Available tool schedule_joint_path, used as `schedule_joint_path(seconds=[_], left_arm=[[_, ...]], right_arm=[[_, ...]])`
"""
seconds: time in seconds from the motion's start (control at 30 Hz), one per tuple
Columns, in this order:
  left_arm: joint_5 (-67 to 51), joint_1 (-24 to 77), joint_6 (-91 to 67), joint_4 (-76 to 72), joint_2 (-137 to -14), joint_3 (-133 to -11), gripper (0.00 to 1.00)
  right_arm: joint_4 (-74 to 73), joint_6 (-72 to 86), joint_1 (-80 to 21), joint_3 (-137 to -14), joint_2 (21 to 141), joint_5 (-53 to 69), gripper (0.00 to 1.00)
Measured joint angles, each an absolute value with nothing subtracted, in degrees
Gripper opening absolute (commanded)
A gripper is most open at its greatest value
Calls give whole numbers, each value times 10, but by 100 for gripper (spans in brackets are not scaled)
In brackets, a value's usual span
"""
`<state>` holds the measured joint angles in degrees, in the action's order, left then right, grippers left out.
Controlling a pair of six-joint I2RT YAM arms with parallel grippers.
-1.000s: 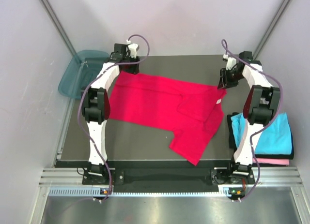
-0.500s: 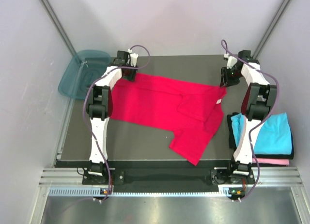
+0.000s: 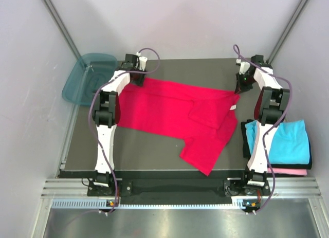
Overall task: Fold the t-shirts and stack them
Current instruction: Fold the tshirt
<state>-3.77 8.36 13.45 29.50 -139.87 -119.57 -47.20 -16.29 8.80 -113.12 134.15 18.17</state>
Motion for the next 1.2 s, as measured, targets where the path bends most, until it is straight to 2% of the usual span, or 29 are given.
schedule_joint_path(seconds=[0.27,0.67,0.77,0.8,0.87,1.2], left_arm=[[-15,84,135,280,-1435,-1249,52],[5,85,137,246,-1502,-1344,51],[12,86,137,232,-1512,-1355,51],[14,86,137,230,-1514,-1358,52],[22,87,135,225,-1515,-1358,52],[90,91,130,205,-1496,-1345,55]], right_arm=[[-465,-156,83,-1298,1439,159,0],[-389,-152,54,-1385,1483,95,5],[-379,-150,50,-1385,1483,78,12],[-377,-148,50,-1385,1483,71,24],[-370,-145,50,-1385,1483,51,31],[-327,-145,50,-1345,1449,-64,40]])
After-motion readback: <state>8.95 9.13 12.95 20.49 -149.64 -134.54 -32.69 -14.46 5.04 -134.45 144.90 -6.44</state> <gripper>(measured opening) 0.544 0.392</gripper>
